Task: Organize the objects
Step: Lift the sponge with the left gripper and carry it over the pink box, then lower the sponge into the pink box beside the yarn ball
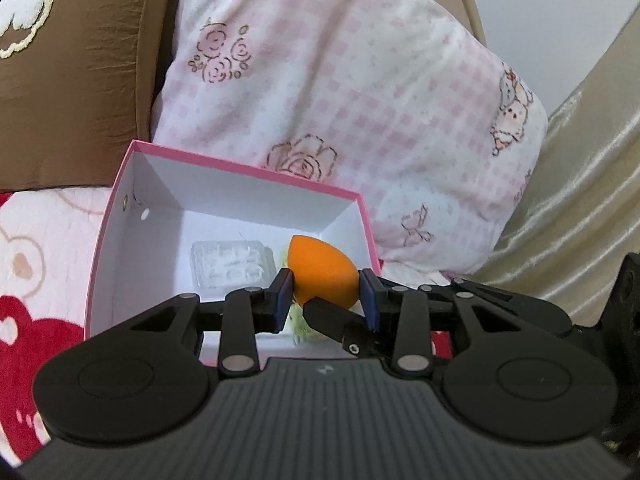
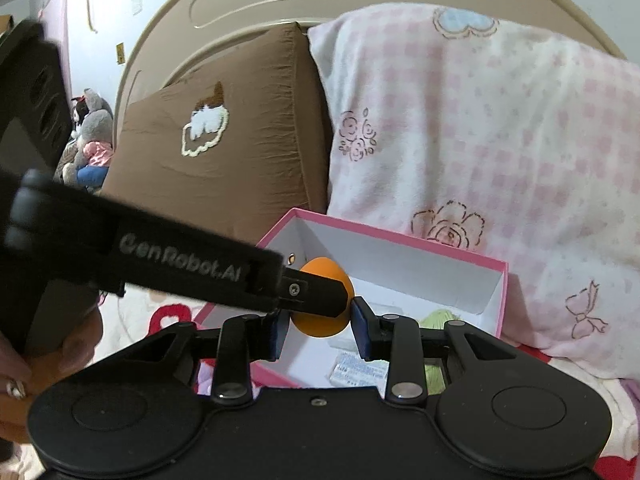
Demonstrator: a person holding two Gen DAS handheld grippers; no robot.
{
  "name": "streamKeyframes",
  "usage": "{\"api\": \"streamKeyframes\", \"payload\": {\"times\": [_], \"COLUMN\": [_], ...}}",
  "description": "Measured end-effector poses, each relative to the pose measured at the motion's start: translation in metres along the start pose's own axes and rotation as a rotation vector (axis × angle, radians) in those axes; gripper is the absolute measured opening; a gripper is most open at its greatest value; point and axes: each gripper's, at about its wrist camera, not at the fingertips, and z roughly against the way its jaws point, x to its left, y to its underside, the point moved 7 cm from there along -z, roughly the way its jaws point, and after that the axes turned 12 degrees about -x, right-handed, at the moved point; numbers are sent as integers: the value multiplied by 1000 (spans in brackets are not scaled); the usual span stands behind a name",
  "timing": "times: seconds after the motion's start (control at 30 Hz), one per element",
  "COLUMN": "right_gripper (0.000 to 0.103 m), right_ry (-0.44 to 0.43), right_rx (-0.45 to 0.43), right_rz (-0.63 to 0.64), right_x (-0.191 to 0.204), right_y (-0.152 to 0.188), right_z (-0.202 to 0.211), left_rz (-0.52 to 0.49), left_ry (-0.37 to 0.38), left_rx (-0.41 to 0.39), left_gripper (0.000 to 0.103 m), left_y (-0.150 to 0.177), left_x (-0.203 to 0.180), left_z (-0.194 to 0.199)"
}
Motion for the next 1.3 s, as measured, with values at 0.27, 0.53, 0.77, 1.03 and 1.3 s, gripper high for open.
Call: {"api": "streamKeyframes", "payload": {"times": [0.27,0.53,0.77,1.03,1.3], "right_gripper": [38,38,38,37,36], "right_ry": [-22,-6,10,8,-51], "right_rx": [35,113,170,244,296], "right_rz": [15,-106,-189,-82,150], "right_x": [-7,-43,-74,-83,-75], "right_y": [1,4,14,21,26], "right_z": [-33,-73,-107,-136,-159], "left_rz": [44,112,123,224,218], "left_ry": [9,-13,-33,-22,-58], "left_rx": [-8,41,68,94,94], "left_gripper": [35,34,34,33,33], "left_y": [-6,-9,-12,-5,0], "left_x": [23,38,47,72,77], "left_z": [-28,-84,-123,-140,-155]}}
